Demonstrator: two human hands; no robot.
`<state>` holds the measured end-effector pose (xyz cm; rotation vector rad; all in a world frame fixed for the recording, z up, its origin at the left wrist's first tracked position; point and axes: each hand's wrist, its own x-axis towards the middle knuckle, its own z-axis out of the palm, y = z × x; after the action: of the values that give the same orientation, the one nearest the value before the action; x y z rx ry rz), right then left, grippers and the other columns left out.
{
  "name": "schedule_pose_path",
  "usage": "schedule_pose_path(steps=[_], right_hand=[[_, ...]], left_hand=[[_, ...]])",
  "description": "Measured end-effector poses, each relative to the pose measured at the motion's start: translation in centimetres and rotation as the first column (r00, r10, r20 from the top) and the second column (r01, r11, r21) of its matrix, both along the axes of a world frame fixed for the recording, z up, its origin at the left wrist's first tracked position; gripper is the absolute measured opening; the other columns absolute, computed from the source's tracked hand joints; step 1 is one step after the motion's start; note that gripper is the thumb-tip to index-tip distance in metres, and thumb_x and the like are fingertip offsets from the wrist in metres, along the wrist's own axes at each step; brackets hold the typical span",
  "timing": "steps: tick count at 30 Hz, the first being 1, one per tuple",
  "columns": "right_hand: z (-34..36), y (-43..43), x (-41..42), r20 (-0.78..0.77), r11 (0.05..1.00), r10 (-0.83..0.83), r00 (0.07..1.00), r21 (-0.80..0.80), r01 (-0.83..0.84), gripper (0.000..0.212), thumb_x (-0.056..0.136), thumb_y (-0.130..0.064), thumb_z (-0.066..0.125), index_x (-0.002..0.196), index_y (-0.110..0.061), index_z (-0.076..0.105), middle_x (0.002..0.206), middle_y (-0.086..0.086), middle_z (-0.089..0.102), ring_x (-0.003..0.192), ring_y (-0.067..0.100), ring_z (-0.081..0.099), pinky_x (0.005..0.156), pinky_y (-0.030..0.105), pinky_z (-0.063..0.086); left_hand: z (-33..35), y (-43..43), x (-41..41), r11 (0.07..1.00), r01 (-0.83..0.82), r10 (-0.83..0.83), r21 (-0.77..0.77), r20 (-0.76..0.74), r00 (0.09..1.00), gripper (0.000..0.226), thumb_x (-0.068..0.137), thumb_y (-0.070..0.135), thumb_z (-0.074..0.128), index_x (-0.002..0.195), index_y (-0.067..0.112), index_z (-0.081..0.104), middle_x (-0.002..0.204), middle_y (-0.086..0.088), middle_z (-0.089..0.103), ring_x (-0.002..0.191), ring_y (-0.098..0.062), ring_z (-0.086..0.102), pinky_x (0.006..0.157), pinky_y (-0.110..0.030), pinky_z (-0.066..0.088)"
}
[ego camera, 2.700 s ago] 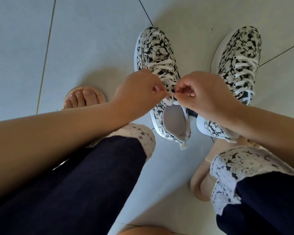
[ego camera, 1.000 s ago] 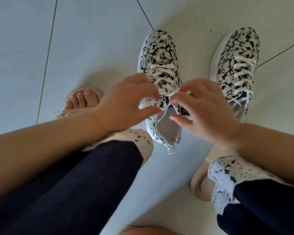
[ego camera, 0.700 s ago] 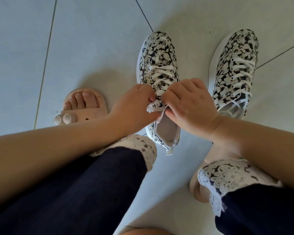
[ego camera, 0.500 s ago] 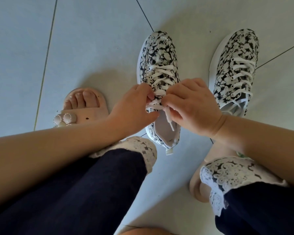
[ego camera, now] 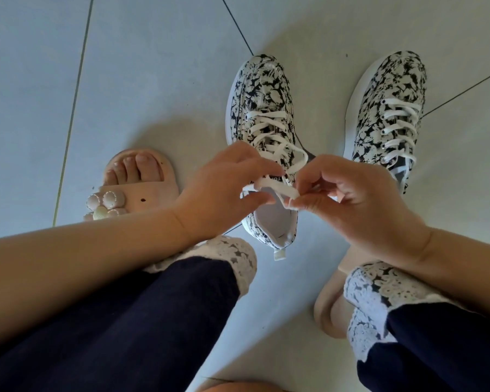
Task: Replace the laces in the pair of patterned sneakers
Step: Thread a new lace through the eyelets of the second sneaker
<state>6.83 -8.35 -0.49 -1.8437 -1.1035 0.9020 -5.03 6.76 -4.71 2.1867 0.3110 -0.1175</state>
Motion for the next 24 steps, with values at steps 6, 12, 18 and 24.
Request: schedule_pose_path(steps=[6,12,18,24], right_hand=[[1.5,-0.4,-1.3,-0.115,0.999,0.036,0.993,-0.018,-0.039,0.009,0.078,-0.021,0.068,0.083,-0.018,0.061,0.077,-0.015,0.067,0.071,0.0,0.067,0.064,0.012,0.052],[1.3,-0.7,0.9,-0.478,0.932,-0.308,0.823,-0.326,0.16,0.005,0.091,-0.009,0.052,0.087,-0.011,0.054,0.05,-0.004,0.05,0.048,0.003,0.044,0.054,0.011,0.039],[1.0,0.3,0.7,-0.052,0.785,0.123,0.991,-0.606,-0.129,0.022,0.084,-0.04,0.058,0.086,-0.018,0.054,0.045,-0.01,0.049,0.035,0.002,0.036,0.037,0.013,0.028],[0.4,1.1,0.5,0.062,0.669,0.459,0.886,-0.681,-0.299,0.027,0.084,-0.047,0.058,0.083,-0.022,0.069,0.056,-0.008,0.06,0.04,0.001,0.046,0.043,0.014,0.031]], left_hand=[[0.9,0.2,0.0,0.983,0.139,-0.123,-0.12,0.134,0.983,0.02,0.076,0.012,0.057,0.087,0.008,0.073,0.081,-0.006,0.066,0.073,-0.01,0.057,0.063,-0.031,0.05],[2.9,0.9,0.0,0.941,0.163,-0.17,-0.297,0.003,0.985,0.015,0.073,0.028,0.069,0.073,0.013,0.074,0.076,0.0,0.066,0.075,-0.01,0.059,0.072,-0.024,0.05],[2.3,1.2,0.1,0.898,0.158,-0.268,-0.41,-0.227,0.936,0.021,0.066,0.05,0.064,0.082,0.037,0.067,0.09,0.012,0.066,0.089,-0.005,0.062,0.082,-0.033,0.053],[3.2,0.9,0.1,0.748,-0.167,-0.127,-0.642,-0.385,0.914,0.016,0.071,0.016,0.069,0.084,0.007,0.071,0.079,0.002,0.07,0.073,-0.009,0.067,0.069,-0.023,0.057]])
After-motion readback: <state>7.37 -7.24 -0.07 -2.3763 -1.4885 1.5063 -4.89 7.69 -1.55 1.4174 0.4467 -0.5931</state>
